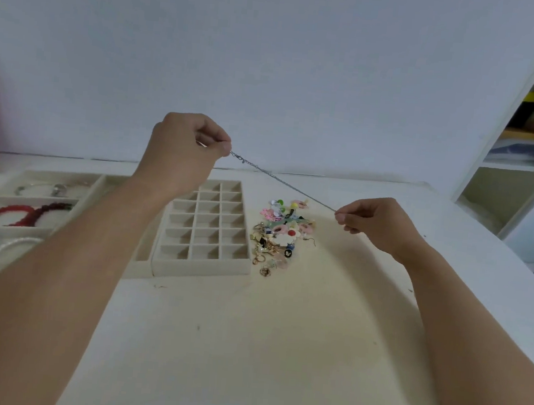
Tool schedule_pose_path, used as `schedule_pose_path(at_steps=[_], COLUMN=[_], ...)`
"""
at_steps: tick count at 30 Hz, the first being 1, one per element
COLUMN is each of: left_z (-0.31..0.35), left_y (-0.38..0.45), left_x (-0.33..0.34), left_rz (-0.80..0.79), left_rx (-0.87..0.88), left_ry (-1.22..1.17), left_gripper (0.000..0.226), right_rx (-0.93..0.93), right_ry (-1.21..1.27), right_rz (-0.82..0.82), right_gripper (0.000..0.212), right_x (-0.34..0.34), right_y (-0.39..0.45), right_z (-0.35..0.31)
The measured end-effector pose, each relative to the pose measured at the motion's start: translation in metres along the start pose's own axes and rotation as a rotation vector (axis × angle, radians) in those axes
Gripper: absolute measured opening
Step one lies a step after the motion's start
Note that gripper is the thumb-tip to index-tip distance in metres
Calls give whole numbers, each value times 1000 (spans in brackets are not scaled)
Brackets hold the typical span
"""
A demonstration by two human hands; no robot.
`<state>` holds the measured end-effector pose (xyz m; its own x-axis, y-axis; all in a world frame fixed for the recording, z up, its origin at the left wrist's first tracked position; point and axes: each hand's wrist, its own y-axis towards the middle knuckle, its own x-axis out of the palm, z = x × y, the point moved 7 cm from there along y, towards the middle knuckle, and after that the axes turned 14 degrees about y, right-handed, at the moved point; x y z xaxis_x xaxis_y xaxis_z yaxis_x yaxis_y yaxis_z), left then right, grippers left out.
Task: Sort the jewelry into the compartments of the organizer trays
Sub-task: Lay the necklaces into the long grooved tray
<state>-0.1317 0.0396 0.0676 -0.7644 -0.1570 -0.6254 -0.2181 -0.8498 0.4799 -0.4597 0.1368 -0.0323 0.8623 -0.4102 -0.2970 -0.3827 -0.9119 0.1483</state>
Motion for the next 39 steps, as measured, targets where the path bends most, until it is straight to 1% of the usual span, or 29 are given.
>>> schedule_pose_path(at_steps=[4, 6, 7, 9, 11, 13, 15, 17, 21, 23, 27, 32, 34, 35, 38, 39], left_z=[-24, -41, -48, -67, -82, -92, -99, -103, -105, -107, -107, -104, -106, -106, -108, -108], left_y=[-16, -25, -29, -35, -42, -48, -52, -57, -72, -76, -81, -79, -77, -78, -78, -78], left_x=[-23, -36, -41, -53, -57, -58, -58, -57, -42, -34, -31, -31, -31, -29, -27, -26], left_rz=[-139, -189, -203, -214, -238, -280, -319, -377, -549, -606, -646, -655, -665, -671, -692, -702], left_rx=[22, 11, 2, -31, -67, -109, -140, -164, -183, -195, -218, -210, -220, -227, -252, -255], left_ry=[151, 227, 252, 283, 324, 371, 387, 426, 496, 516, 565, 625, 614, 606, 606, 612], left_gripper=[5, 6, 8, 11, 13, 12, 13, 15, 13, 15, 22, 14, 12, 15, 18, 17], right_rx=[-41, -84, -95, -69, 11, 90, 142, 177, 240, 252, 270, 256, 227, 206, 118, 81], right_ry=[-114, -63, 18, 261, 565, 776, 858, 864, 804, 748, 610, 448, 336, 259, 6, -69], right_rz=[93, 103, 95, 23, -80, -144, -183, -218, -250, -253, -230, -169, -155, -163, -238, -264], right_gripper=[7, 6, 5, 6, 7, 6, 6, 3, 4, 6, 6, 21, 28, 29, 13, 13], right_x=[13, 29, 36, 63, 93, 122, 150, 177, 221, 238, 271, 293, 298, 300, 311, 315], right_y=[7, 13, 17, 29, 41, 52, 60, 67, 83, 91, 100, 107, 109, 109, 106, 105], right_z=[-21, -41, -52, -72, -90, -110, -130, -146, -160, -161, -152, -141, -137, -136, -136, -136])
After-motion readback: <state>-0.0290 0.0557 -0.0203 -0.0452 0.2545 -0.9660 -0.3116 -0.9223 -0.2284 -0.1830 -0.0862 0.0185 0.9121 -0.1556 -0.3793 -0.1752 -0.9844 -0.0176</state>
